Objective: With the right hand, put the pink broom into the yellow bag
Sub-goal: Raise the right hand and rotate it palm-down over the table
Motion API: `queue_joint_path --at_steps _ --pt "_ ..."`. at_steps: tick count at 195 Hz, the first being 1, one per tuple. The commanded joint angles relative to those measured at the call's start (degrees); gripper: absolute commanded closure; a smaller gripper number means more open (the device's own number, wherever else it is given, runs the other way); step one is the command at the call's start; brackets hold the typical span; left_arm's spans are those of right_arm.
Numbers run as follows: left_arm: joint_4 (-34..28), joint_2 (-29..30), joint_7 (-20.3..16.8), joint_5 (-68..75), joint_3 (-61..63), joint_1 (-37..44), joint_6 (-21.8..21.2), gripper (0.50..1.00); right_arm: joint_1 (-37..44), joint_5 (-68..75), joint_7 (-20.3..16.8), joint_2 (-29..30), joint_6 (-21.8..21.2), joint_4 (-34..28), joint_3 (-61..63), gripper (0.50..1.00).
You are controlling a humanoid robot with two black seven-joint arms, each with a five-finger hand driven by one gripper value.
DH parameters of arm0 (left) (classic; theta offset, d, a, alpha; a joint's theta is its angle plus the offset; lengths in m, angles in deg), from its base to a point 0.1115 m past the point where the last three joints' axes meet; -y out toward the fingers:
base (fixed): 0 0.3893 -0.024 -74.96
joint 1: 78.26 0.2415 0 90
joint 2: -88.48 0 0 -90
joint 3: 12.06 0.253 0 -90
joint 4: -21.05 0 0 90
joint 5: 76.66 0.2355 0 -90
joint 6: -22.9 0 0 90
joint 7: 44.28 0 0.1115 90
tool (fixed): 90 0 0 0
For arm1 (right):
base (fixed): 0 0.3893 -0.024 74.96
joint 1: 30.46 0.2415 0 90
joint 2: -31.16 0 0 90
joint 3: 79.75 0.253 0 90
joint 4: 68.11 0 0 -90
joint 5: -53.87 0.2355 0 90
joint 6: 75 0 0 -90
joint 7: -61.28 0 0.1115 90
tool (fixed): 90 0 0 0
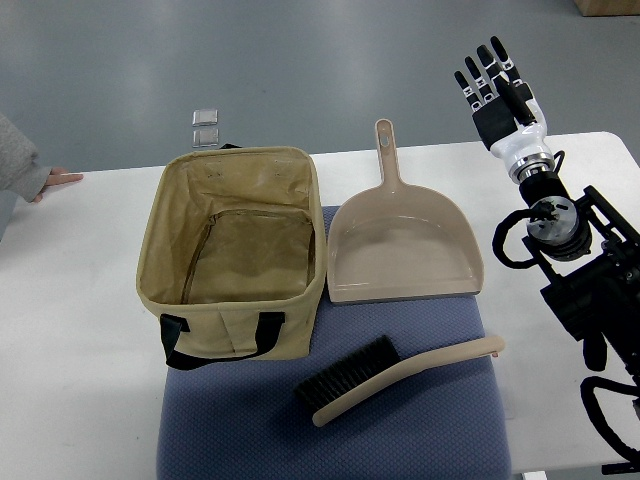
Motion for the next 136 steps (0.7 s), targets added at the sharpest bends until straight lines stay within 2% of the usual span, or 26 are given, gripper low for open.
queue_joint_path --at_steps 1,69,94,117,136 --pt "0.0 0.0 0.0 -0.1 -0.1 0.0 0.0 0.500 0.1 0.0 -0.1 0.0 0.0 0.0 -0.1 0.570" --pt "0.3 0.0 0.4 0.0 0.0 0.0 0.1 0.500 1.4 -0.2 -0.4 -0.1 0.0 -0.2 -0.3 0.568" --pt "0.2 0.0 0.4 0.0 -0.1 0.0 0.1 0.500 2.1 -4.4 -1.6 -2.3 -0.4 -1.3 -0.8 0.570" --pt "0.5 0.0 0.4 0.0 -0.1 0.0 0.1 0.500 3.0 -12.2 -6.0 -6.4 -1.1 -4.9 -4.3 0.570" --pt "0.8 0.0 0.4 0.1 0.0 0.0 0.2 0.500 3.2 -19.2 -10.0 -12.6 -1.1 -11.4 -8.9 0.570"
